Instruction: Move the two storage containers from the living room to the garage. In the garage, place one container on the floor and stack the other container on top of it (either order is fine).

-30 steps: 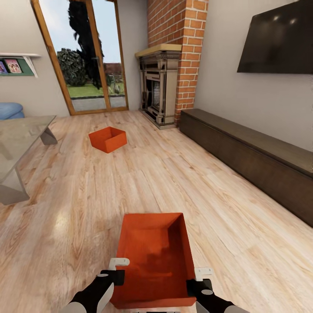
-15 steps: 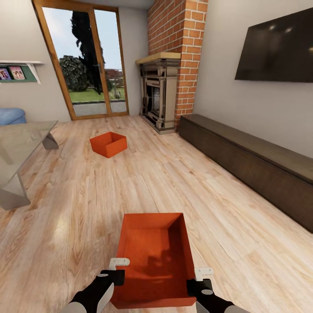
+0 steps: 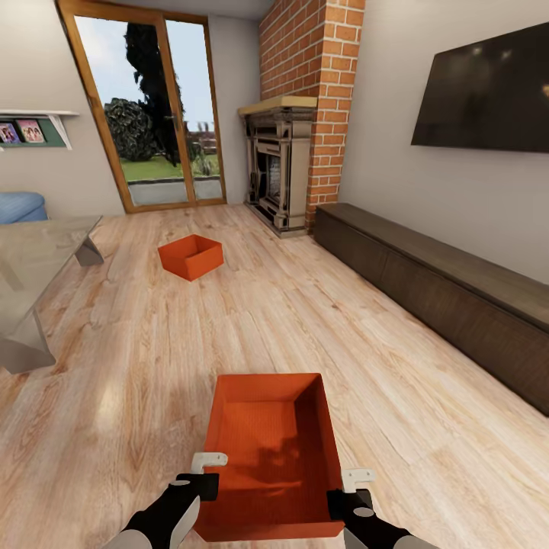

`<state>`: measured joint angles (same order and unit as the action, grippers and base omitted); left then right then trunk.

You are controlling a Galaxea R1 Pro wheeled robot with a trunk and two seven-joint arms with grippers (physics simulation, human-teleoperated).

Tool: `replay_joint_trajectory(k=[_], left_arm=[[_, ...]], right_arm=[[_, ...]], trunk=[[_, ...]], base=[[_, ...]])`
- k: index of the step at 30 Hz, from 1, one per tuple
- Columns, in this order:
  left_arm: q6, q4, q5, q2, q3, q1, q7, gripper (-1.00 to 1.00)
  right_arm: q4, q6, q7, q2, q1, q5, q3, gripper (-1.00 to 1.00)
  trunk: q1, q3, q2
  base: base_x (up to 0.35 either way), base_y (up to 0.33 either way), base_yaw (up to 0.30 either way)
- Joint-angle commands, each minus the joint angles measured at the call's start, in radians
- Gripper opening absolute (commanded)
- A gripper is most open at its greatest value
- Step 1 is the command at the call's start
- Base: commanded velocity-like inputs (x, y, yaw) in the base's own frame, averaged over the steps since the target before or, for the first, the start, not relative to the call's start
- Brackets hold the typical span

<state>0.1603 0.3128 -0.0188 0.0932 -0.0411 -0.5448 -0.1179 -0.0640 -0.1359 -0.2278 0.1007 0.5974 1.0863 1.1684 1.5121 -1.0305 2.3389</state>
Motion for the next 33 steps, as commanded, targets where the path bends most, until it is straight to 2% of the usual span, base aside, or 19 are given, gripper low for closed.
replay_joint_trajectory(k=[1, 33], left_arm=[[0.005, -0.001, -0.026, 0.000, -0.015, 0.000, 0.000, -1.00], [0.005, 0.002, -0.027, -0.001, -0.014, 0.000, 0.001, -1.00]], right_arm=[[-0.002, -0.004, 0.004, 0.001, 0.001, -0.001, 0.004, -1.00], [-0.002, -0.004, 0.004, 0.001, 0.001, 0.000, 0.004, -1.00]], trunk=[[-0.004, 0.002, -0.007], [-0.127, 0.103, -0.231]], base=[[0.000, 0.000, 0.000], [0.000, 0.000, 0.000]])
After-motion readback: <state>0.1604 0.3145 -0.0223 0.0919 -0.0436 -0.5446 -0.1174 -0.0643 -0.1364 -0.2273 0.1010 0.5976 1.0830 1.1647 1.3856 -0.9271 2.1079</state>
